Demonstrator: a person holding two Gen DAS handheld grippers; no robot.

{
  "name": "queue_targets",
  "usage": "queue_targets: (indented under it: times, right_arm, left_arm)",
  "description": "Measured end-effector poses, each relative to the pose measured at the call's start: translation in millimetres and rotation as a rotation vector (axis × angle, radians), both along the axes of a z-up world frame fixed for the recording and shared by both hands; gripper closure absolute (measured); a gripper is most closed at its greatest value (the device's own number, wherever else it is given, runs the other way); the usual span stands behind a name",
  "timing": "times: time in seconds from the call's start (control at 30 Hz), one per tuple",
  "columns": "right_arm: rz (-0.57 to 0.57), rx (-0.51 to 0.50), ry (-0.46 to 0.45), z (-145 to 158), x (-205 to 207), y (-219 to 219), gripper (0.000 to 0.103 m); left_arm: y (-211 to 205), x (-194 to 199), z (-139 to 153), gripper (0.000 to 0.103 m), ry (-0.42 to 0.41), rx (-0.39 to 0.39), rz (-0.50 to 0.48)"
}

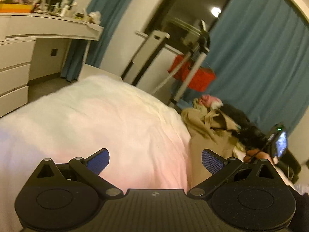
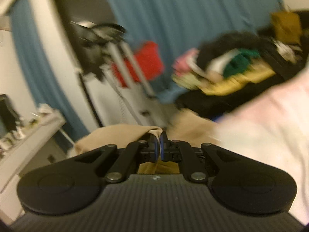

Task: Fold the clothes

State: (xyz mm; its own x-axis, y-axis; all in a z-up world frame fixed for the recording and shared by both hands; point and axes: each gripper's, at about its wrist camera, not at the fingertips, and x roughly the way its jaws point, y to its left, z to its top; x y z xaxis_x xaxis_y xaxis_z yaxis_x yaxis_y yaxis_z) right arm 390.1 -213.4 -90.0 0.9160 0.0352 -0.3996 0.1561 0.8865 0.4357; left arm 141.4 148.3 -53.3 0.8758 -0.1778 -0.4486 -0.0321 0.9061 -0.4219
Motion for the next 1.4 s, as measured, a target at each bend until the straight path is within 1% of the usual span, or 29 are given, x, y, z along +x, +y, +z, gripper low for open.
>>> queue_targets:
  times: [0.07, 0.13, 0.17, 0.2, 0.23, 0.27, 0.47, 0.57, 0.63, 0.7, 0.77, 0.9, 0.93, 1.0, 1.03, 1.1, 1.17, 1.2, 1.23, 1.27, 1.3, 1.33, 1.37, 1.4]
  right_arm:
    - [0.009, 0.014, 0.050, -19, 3, -12, 0.095]
    - [0.036, 0.024, 0.037, -25, -1, -17, 0.092]
    - [0.047, 0.015, 0.030, -24, -4, -17, 0.084]
    - [0.065, 0.002, 0.030, -21, -6, -15, 0.057]
    - [0.085, -0.011, 0.031, -18, -7, -13, 0.039]
    - [0.102, -0.022, 0.018, -12, -13, -9, 0.012]
    - [0.176, -0.092, -0.051, 40, -73, 10, 0.011]
    - [0.182, -0.122, -0.077, 65, -124, 14, 0.011]
    - [0.181, -0.121, -0.075, 78, -166, 17, 0.011]
    - [0.176, -0.112, -0.063, 85, -207, 18, 0.011]
    - [0.184, -0.099, -0.048, 86, -253, 19, 0.011]
    - [0.201, -0.098, -0.031, 77, -330, 19, 0.011]
    - [0.202, -0.096, -0.028, 73, -346, 17, 0.011]
    - [0.181, -0.090, 0.015, 65, -366, 12, 0.011]
    - [0.167, -0.085, 0.039, 61, -372, 9, 0.011]
    - [0.149, -0.054, 0.050, 59, -381, 2, 0.011]
    - [0.129, -0.018, 0.044, 59, -385, -5, 0.011]
    - [0.119, -0.002, 0.040, 58, -386, -8, 0.011]
    - [0.109, 0.013, 0.036, 58, -386, -11, 0.011]
    - [0.104, 0.031, 0.036, 56, -385, -14, 0.011]
    - [0.104, 0.047, 0.040, 54, -384, -16, 0.011]
    - [0.104, 0.058, 0.046, 52, -383, -18, 0.011]
    - [0.103, 0.068, 0.052, 50, -382, -19, 0.011]
    - [0.103, 0.078, 0.058, 48, -381, -21, 0.011]
  left_arm:
    - [-15, 2, -5, 0.000, 0.004, 0.049, -0.026]
    - [-30, 6, -8, 0.000, 0.004, 0.098, -0.052]
    - [-37, 7, -10, 0.000, 0.002, 0.117, -0.063]
    - [-43, 9, -11, 0.000, 0.001, 0.136, -0.073]
    - [-48, 11, -12, 0.000, 0.001, 0.150, -0.087]
    - [-53, 13, -14, 0.000, 0.000, 0.164, -0.100]
    - [-76, 4, -12, 0.000, -0.024, 0.214, -0.165]
    - [-81, -4, -8, 0.000, -0.026, 0.213, -0.192]
    - [-82, -9, -4, 0.000, -0.020, 0.198, -0.215]
    - [-80, -13, 1, 0.000, 0.005, 0.172, -0.240]
    - [-76, -20, 5, 0.000, 0.035, 0.165, -0.246]
    - [-67, -33, 11, 0.000, 0.097, 0.150, -0.256]
    - [-63, -38, 13, 0.000, 0.116, 0.148, -0.254]
    - [-52, -44, 15, 0.001, 0.164, 0.130, -0.233]
    - [-46, -47, 16, 0.002, 0.186, 0.118, -0.218]
    - [-34, -50, 15, 0.003, 0.233, 0.091, -0.189]
    - [-24, -52, 8, 0.006, 0.313, 0.072, -0.170]
    - [-21, -52, 2, 0.011, 0.367, 0.068, -0.167]
    - [-19, -51, -4, 0.018, 0.423, 0.064, -0.165]
    - [-16, -51, -11, 0.022, 0.478, 0.059, -0.163]
    - [-13, -50, -17, 0.029, 0.533, 0.055, -0.161]
    - [-10, -51, -20, 0.033, 0.566, 0.030, -0.163]
    - [-7, -51, -24, 0.033, 0.596, 0.002, -0.165]
    - [-7, -51, -24, 0.033, 0.609, 0.002, -0.167]
